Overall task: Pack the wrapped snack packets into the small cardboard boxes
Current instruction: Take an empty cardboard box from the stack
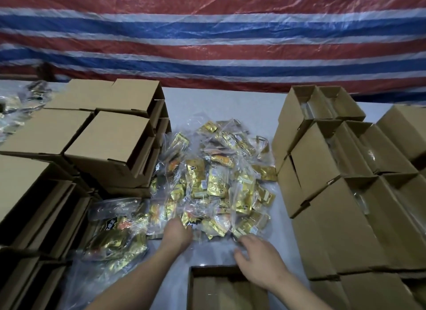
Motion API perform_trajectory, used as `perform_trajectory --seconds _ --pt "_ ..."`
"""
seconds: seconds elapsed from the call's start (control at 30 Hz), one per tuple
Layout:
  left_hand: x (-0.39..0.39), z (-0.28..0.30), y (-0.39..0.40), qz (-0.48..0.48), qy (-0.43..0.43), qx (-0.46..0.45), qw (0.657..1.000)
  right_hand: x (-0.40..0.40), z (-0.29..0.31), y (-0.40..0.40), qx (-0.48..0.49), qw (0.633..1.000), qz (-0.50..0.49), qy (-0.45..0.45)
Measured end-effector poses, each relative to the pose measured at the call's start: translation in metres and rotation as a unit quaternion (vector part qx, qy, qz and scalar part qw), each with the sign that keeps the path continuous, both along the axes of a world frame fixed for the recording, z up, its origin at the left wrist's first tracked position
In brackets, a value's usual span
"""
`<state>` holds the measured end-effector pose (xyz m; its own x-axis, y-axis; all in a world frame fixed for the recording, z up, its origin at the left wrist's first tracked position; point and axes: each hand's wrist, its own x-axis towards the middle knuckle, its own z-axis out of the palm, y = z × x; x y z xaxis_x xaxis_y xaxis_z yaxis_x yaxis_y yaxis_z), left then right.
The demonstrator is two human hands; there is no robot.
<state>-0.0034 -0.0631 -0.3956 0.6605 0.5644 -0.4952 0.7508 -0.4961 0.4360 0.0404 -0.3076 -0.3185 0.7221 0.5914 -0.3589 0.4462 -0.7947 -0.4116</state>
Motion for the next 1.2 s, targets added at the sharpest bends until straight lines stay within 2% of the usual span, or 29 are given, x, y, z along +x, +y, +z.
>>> perform_trajectory --seconds 0.1,0.23,0.37,0.53,0.7,0.97,1.1,1.17,1.2 --pt "0.017 -0.019 -0.005 -0.013 0.069 0.032 0.997 0.010 0.000 0.015 0.022 1.000 -0.012 0.016" --pt "0.034 -0.033 -0.017 0.071 0.112 0.001 0.991 0.022 0.002 0.027 0.040 0.998 -0.031 0.032" --pt "0.040 -0.046 -0.019 0.160 0.070 -0.058 0.983 0.029 0.002 0.029 0.056 0.996 -0.054 0.050" --pt "0.028 -0.041 -0.009 0.147 0.038 -0.148 0.977 0.039 0.001 0.030 0.055 0.993 -0.077 0.063" --pt "-0.006 -0.015 -0.004 0.203 -0.105 -0.261 0.938 0.045 0.004 0.042 0.096 0.985 -0.109 0.094" --pt "-0.055 0.055 0.014 0.226 -0.204 -0.349 0.886 0.029 0.022 0.077 0.162 0.966 -0.132 0.153" --pt "-0.054 0.112 0.005 0.178 -0.278 -0.309 0.892 0.019 0.042 0.099 0.219 0.918 -0.195 0.266" --pt "-0.048 0.139 -0.010 0.133 -0.316 -0.302 0.889 0.017 0.061 0.111 0.268 0.872 -0.231 0.338" --pt "-0.043 0.151 -0.019 0.109 -0.333 -0.301 0.887 0.017 0.071 0.115 0.305 0.835 -0.247 0.385"
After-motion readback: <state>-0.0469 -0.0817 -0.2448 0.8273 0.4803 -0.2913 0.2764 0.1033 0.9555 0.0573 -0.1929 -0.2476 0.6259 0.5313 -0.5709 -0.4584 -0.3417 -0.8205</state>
